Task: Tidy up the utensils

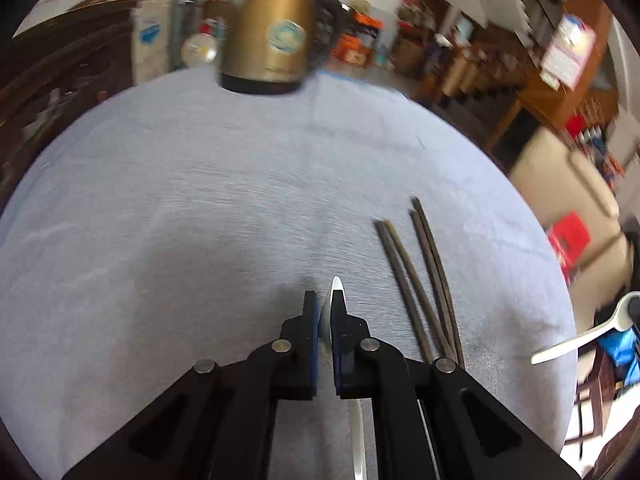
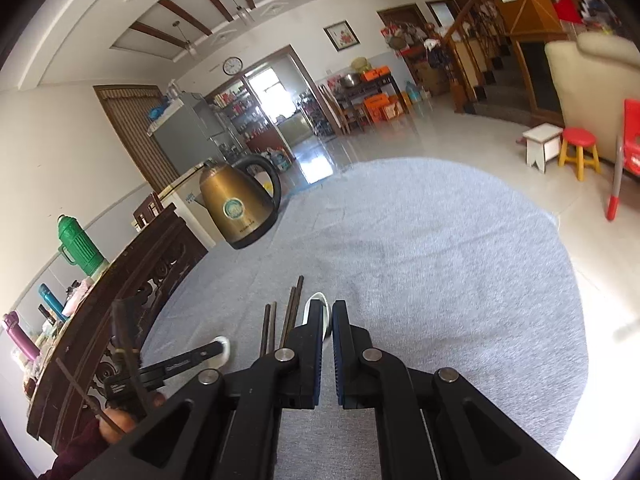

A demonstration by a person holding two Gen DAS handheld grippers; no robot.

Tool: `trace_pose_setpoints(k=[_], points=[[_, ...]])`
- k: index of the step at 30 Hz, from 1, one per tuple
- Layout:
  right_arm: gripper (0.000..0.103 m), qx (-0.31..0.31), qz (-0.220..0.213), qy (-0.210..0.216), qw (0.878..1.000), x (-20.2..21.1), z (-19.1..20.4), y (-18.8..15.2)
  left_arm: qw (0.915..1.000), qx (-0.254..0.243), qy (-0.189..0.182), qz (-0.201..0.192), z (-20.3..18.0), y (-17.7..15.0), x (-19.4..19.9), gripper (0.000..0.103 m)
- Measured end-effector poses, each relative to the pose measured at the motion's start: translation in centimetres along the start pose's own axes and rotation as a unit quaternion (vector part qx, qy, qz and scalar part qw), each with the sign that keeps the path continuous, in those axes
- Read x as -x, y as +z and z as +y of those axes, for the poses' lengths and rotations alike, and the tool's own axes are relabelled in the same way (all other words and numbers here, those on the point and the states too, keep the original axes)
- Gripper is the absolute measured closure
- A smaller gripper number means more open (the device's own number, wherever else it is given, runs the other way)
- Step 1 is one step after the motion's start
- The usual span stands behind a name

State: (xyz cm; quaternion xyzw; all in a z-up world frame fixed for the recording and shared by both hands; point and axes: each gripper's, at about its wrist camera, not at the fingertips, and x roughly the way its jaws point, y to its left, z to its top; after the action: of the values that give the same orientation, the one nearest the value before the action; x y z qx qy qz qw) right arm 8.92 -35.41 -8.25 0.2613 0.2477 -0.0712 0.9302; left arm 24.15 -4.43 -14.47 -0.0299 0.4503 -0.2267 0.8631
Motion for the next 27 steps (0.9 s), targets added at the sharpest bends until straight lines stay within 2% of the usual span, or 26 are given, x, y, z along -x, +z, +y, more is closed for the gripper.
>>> trace_pose_setpoints(k=[3,8,14,21,25,27], points=[[0.098,0.004,-0.012,0.002,1.000,1.1,0.2,0.2,0.9989,0.036,0.019,-0.025,1.6,-0.8,2.5,0.097],[0.098,0.018,-0.034,0.003,0.999,3.5,0.4,0.3,0.9918,0.092,0.041,-0.079,4.0,-3.2,7.6,0.097],[0.098,0.044,-0.056,0.014,0.997,7.6,0.6,0.3,0.9756,0.134,0.052,-0.166,4.9,-6.8,15.4,0.097],[0.098,0.066,-0.078,0.043,0.994,11.9,1.5,0.1,0.9591,0.101,0.047,-0.260,0.7,-8.2,22.4,0.097],[0.098,0.090,-0.089,0.063,0.990,13.6,3.1,-0.5,0.9496,0.070,0.019,-0.305,-2.5,-8.6,24.5,0.097],[0.098,0.104,-0.090,0.076,0.988,14.1,4.0,-1.0,0.9419,0.051,-0.005,-0.332,-3.9,-9.2,25.0,0.097]])
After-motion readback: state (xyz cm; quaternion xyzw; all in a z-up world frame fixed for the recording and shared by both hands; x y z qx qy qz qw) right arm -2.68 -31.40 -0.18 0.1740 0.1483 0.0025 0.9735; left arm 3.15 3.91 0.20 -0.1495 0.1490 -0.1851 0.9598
